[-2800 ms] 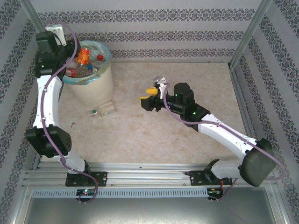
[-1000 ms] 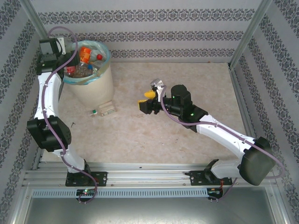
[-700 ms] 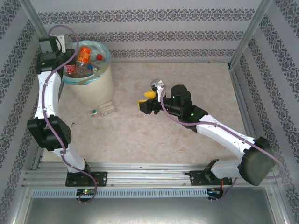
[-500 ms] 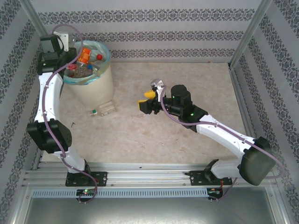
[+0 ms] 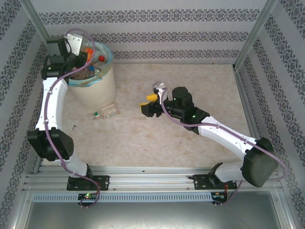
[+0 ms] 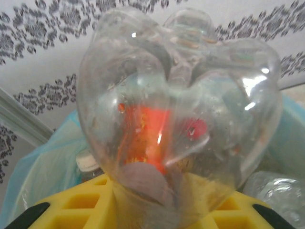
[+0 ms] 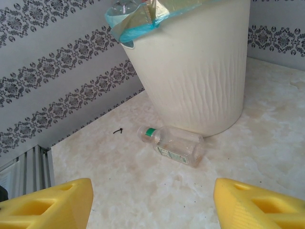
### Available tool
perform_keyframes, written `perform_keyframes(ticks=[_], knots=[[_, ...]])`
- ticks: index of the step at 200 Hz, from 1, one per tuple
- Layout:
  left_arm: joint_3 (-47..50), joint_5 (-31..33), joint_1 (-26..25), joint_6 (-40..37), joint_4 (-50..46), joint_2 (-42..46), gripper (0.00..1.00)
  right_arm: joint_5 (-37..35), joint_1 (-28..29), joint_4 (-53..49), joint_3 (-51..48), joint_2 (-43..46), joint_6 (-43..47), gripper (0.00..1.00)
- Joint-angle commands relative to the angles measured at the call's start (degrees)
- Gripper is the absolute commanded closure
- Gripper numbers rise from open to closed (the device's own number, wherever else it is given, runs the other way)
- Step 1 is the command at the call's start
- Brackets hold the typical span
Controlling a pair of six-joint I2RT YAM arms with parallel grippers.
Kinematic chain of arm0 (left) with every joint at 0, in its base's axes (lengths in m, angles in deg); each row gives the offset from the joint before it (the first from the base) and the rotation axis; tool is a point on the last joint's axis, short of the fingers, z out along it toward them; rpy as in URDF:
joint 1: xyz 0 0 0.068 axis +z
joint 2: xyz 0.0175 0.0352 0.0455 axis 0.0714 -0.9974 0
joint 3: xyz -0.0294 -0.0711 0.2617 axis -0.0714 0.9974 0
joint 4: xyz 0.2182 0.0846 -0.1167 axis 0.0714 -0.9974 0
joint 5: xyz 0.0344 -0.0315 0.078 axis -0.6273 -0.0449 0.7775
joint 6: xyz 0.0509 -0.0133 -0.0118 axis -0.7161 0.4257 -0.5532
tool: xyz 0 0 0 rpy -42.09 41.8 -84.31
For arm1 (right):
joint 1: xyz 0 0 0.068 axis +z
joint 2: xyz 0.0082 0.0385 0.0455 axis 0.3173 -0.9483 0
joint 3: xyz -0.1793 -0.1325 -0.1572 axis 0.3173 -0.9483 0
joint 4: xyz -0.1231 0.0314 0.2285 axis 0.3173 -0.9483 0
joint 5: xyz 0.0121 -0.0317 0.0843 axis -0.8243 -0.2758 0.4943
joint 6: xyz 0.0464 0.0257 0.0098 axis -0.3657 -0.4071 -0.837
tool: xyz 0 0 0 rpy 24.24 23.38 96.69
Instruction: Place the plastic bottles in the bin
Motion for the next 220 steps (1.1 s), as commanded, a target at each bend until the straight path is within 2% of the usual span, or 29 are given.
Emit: perform_keyframes(ticks=[1, 25, 50, 65, 101, 126, 161, 185, 220], knots=[[3.03, 1.95, -1.19, -3.17, -6.48, -0.35, 0.67, 0.64, 0.35, -0.06, 1.08, 0.29, -0.23, 0.32], [6.04, 4.45, -1.19, -5.45, -5.57, -0.52, 0.67, 0.63, 0.32, 0.55, 0.91, -0.04, -0.50, 0.32], [5.32, 2.68, -1.20, -4.08, -6.27, -1.94, 0.63, 0.98, 0.35, 0.25, 1.57, -1.05, -0.55, 0.32], [3.07, 0.16, -1.19, -1.40, -6.54, -2.43, 0.47, 1.15, 0.35, -0.49, 2.48, -1.46, -0.41, 0.32], [-3.46, -3.47, -1.20, 6.55, -6.28, -1.26, 0.19, 1.36, 0.46, -1.65, 4.49, -1.59, -0.33, 0.31], [-3.85, -3.36, -1.19, 11.35, -4.63, 3.57, 0.00, 1.39, 1.13, -3.26, 6.78, -3.42, 0.43, 0.31], [2.58, -0.54, -1.20, 18.09, 1.21, 14.28, 0.00, 0.48, 3.74, -5.64, 12.26, -8.55, 4.33, 0.30], [6.91, 2.34, -1.20, 21.99, 1.61, 21.15, 0.00, 0.41, 6.56, -7.75, 16.99, -14.09, 9.61, 0.29], [19.19, 5.78, -1.20, 28.10, 3.99, 34.74, 0.00, 0.44, 10.13, -8.28, 22.39, -23.51, 17.18, 0.29]])
